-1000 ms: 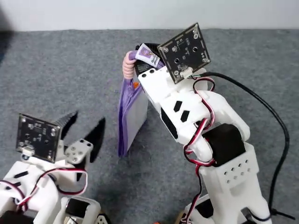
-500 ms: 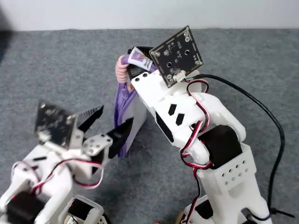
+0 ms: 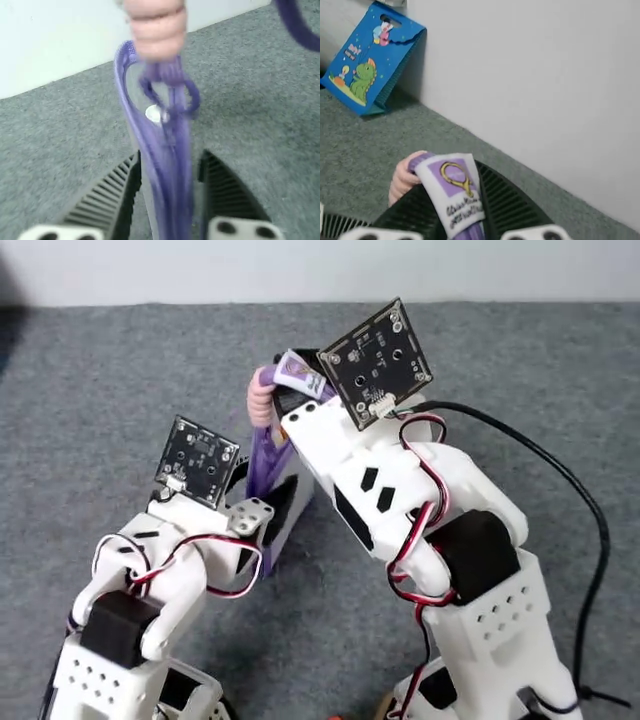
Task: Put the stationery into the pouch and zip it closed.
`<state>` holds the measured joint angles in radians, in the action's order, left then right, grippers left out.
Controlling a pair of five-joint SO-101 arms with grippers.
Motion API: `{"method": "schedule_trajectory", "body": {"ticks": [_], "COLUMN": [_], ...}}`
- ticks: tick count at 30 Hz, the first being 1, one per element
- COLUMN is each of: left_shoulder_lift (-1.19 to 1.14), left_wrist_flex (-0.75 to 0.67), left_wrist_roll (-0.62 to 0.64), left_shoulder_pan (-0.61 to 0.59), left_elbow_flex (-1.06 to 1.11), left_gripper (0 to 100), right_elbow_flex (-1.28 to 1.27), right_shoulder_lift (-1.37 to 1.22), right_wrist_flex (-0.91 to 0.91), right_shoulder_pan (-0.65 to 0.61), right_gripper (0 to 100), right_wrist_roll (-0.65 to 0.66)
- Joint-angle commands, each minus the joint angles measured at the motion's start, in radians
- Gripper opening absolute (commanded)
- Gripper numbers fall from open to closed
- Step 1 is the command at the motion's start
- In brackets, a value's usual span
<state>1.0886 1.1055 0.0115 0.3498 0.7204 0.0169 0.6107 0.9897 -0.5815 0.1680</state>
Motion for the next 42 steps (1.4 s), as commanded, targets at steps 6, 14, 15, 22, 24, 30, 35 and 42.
{"method": "schedule_trajectory", "body": {"ticks": [6, 14, 15, 22, 24, 30, 35, 42], "left_shoulder_lift": [0.000, 0.000, 0.000, 0.000, 0.000, 0.000, 0.000, 0.000], "left_wrist_flex": [-0.038, -0.037, -0.035, -0.035, -0.035, -0.035, -0.034, -0.035], "left_wrist_roll": [-0.032, -0.034, -0.034, -0.031, -0.031, -0.031, -0.031, -0.032], "left_shoulder_pan": [0.006, 0.006, 0.006, 0.006, 0.006, 0.008, 0.006, 0.008], "left_elbow_flex": [-0.005, -0.005, -0.007, -0.007, -0.007, -0.007, -0.007, -0.007], "left_gripper": [1, 1, 1, 1, 1, 1, 1, 1], "right_elbow_flex": [-0.037, -0.230, -0.256, -0.350, -0.350, -0.394, -0.460, -0.546], "right_shoulder_lift": [0.105, 0.252, 0.268, 0.375, 0.381, 0.377, 0.377, 0.364], "right_wrist_flex": [0.177, 0.351, 0.374, 0.418, 0.418, 0.346, 0.259, 0.133], "right_shoulder_pan": [0.047, 0.074, 0.074, 0.030, -0.016, -0.101, -0.168, -0.176], "right_gripper": [0.9, 22.8, 24.0, 24.2, 24.2, 24.2, 24.2, 24.1], "right_wrist_roll": [-0.012, -0.052, -0.052, -0.055, -0.055, -0.054, -0.049, -0.048]}}
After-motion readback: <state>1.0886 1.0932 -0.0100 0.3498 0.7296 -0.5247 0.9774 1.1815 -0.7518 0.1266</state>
